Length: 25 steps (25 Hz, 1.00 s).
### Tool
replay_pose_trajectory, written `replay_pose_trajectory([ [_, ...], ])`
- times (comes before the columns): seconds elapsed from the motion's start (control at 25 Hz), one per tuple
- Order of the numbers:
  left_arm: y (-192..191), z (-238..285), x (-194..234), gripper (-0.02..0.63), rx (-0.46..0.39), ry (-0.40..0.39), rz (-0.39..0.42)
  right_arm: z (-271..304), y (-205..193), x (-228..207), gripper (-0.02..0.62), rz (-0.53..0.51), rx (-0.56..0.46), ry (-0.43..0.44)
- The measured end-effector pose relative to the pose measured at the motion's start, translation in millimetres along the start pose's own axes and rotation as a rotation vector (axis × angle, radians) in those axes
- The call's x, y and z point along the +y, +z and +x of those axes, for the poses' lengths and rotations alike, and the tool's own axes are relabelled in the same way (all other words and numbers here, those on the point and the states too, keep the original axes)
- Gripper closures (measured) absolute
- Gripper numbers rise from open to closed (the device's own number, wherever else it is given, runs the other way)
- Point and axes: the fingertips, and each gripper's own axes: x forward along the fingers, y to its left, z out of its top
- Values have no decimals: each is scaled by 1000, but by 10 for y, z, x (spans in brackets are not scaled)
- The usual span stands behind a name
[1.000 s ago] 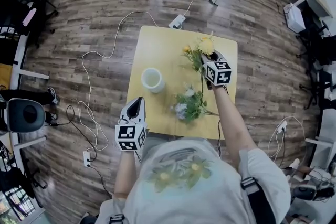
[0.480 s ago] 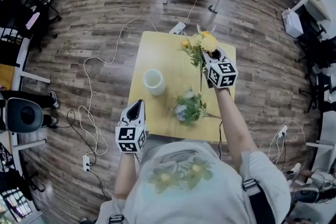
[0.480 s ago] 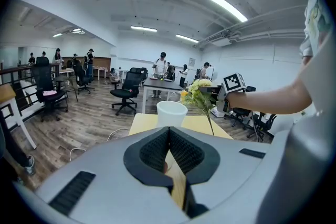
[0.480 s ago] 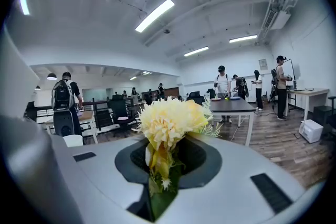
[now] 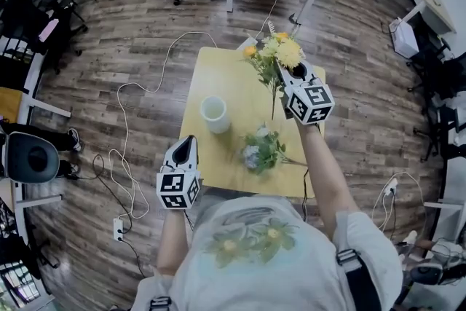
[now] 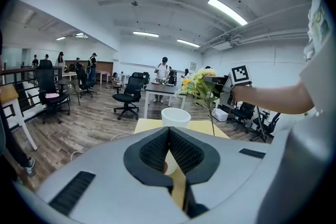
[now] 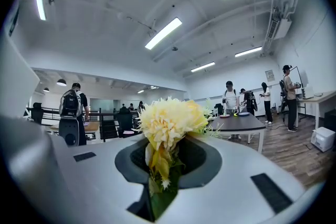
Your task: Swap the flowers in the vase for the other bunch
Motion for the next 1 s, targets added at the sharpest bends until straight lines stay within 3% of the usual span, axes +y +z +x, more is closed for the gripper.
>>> replay_pose_trajectory([
  [1.0,-26,-183,-60,589,-25,-18,-3,-7,1160,1231,500,-41,-285,238],
])
